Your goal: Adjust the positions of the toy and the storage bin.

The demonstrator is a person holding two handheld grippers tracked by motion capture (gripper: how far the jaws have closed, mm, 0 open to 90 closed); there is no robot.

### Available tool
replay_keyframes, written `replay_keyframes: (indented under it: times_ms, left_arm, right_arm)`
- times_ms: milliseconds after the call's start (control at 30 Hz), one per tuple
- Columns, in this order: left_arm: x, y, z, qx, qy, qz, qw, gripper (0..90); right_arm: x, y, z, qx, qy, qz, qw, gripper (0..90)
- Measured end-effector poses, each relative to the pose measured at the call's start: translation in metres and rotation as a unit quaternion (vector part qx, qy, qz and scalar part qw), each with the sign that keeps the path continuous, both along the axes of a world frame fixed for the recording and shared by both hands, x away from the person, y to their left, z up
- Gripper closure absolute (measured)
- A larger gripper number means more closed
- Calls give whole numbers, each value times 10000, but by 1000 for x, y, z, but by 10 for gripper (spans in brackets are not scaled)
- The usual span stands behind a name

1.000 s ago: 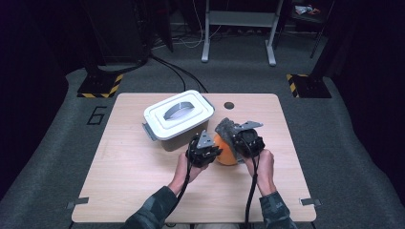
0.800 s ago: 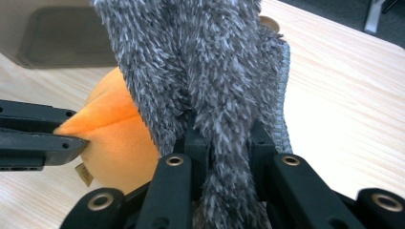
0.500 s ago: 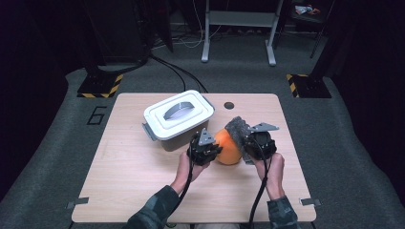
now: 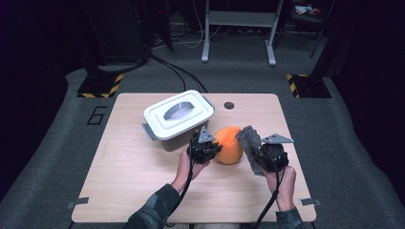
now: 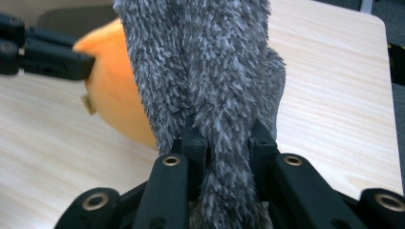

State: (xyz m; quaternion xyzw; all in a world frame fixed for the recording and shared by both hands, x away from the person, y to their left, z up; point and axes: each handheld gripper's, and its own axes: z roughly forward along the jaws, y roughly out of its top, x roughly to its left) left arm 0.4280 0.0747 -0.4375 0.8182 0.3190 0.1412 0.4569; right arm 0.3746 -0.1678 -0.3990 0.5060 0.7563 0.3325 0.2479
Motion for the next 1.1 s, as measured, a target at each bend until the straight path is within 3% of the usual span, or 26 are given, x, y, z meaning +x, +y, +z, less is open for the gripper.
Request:
replay_keyframes:
  times_ms: [333,833,1000,1100]
  left_arm:
    - [5,3,0,-35,39,112,9999,830]
    - [7,6,-1,-39,13,183,9998,822]
    - [7,6,-1,-44,24,175,9998,820]
    - [6,6,-1,-41,27,167,9998,820]
  right_arm:
    - [-17,-11,-16,20,295,-145,9995,737]
    - [-44,-16,-70,64,1044,-276,9941,710]
    - [-47,-12,-84,31,1156,-203,9931,648]
    - [-47,-10,-86,59,1177,-189,9929,514]
